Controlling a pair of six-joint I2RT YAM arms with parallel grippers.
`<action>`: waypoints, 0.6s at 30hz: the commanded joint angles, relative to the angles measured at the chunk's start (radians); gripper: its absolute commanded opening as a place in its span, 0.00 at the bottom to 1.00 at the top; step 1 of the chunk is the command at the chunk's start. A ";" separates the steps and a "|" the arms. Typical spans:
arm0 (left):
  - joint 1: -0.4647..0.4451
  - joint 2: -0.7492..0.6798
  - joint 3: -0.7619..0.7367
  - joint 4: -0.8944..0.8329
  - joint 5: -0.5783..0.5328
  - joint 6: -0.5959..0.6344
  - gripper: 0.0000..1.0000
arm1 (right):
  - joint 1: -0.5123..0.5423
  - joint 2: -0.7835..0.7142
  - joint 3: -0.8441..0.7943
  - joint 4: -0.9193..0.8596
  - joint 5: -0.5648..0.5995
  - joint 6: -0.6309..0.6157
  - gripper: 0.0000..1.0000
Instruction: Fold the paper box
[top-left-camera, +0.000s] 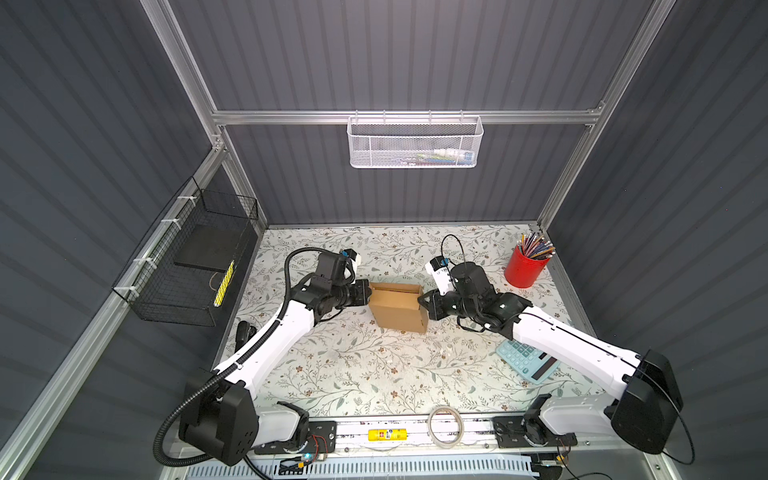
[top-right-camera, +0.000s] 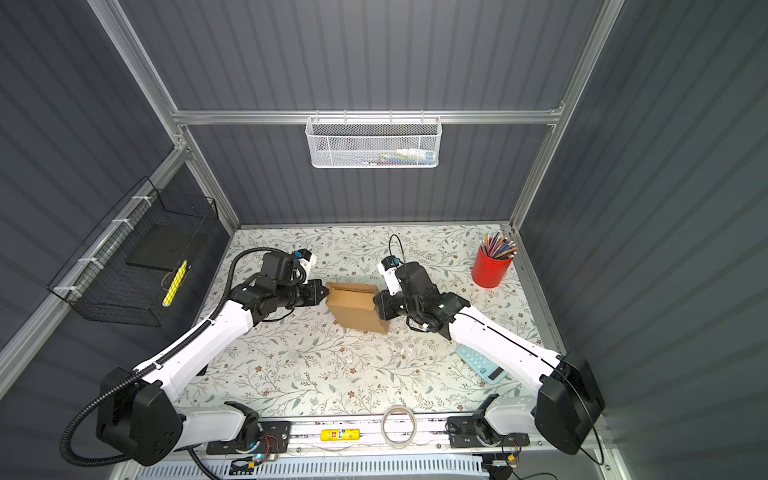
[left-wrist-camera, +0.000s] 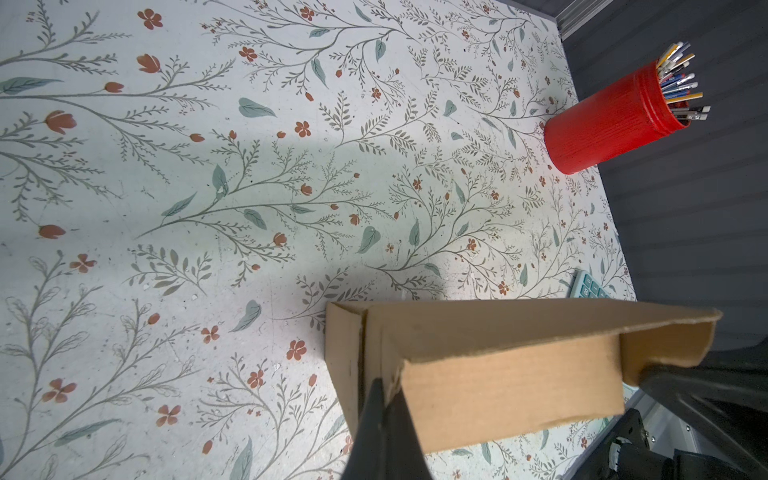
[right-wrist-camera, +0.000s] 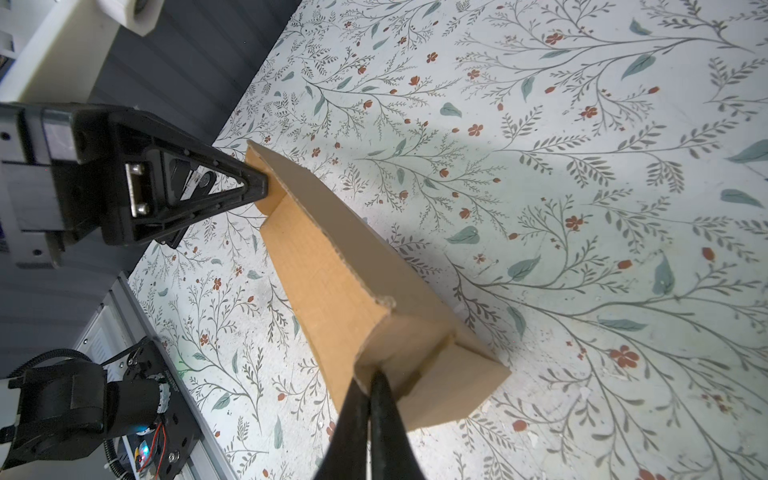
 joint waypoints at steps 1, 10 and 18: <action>-0.013 0.020 0.016 -0.035 0.062 -0.002 0.00 | 0.016 0.021 0.030 0.036 -0.048 0.005 0.07; -0.014 0.022 0.012 -0.046 0.035 0.010 0.00 | 0.018 0.008 0.028 0.029 -0.052 0.006 0.07; -0.014 0.022 0.023 -0.055 0.026 0.013 0.00 | 0.017 0.014 0.023 0.036 -0.058 0.007 0.07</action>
